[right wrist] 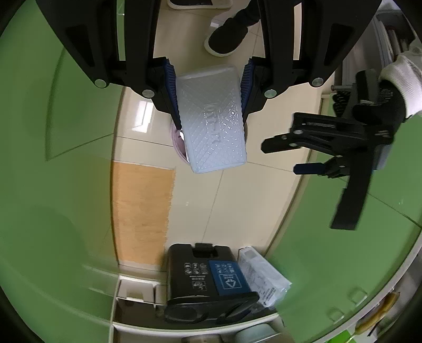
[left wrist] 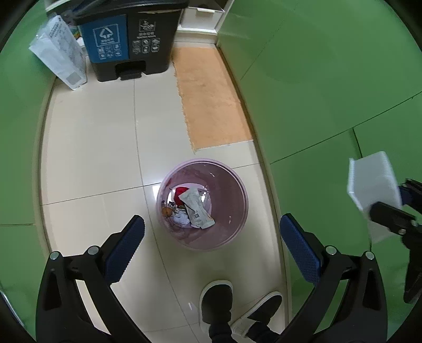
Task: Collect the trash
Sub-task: 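Carry box and strap down to the pink wastebasket with both tools, then open both tools to drop box and strap into the wastebasket, then raise both tools back over the green mat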
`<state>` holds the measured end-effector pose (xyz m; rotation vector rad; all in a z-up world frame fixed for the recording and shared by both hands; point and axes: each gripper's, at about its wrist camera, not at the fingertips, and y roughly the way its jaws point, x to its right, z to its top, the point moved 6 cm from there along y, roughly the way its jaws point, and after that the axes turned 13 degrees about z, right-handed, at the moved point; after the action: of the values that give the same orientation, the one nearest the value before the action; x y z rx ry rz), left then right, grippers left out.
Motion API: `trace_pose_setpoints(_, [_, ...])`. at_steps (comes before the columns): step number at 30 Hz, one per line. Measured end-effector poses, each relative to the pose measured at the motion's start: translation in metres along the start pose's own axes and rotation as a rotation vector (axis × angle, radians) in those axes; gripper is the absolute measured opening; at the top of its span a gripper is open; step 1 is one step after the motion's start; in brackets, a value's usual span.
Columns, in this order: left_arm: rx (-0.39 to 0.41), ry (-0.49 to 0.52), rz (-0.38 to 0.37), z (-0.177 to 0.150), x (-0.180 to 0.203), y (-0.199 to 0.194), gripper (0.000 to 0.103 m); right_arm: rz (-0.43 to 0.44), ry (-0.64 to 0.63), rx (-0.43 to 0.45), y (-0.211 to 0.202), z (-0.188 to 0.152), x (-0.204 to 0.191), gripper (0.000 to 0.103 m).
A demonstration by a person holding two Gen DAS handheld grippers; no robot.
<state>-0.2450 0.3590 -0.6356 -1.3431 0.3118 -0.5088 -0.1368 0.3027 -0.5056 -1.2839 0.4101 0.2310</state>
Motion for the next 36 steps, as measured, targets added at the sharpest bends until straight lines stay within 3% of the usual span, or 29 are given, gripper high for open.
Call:
trace_pose_setpoints(14, [0.029,-0.093,-0.008,-0.017,-0.059,-0.01,0.1,0.045,-0.051,-0.127,0.111,0.005,-0.001,0.041])
trace_pose_setpoints(19, [0.024,-0.113,-0.01,-0.025,-0.067,0.0,0.1,0.036,-0.058,-0.135,0.134,0.002,0.006,0.05])
trace_pose_setpoints(21, [0.023,-0.117,-0.01,-0.028,-0.067,0.003,0.1,0.033,-0.059,-0.127,0.139,0.001,0.008,0.075])
trace_pose_setpoints(23, [0.025,-0.12,-0.009,-0.029,-0.067,0.005,0.1,0.029,-0.055,-0.114,0.139,-0.001,0.011,0.092])
trace_pose_setpoints(24, [0.025,-0.121,-0.01,-0.029,-0.067,0.005,0.1,0.022,-0.049,-0.109,0.138,-0.002,0.014,0.095])
trace_pose_setpoints(32, [0.031,-0.101,-0.008,-0.028,-0.052,-0.007,0.1,-0.014,-0.006,-0.078,0.11,-0.009,0.023,0.097])
trace_pose_setpoints(36, [0.047,-0.089,-0.009,-0.024,-0.035,-0.038,0.1,-0.025,0.018,-0.023,0.058,-0.009,0.014,0.097])
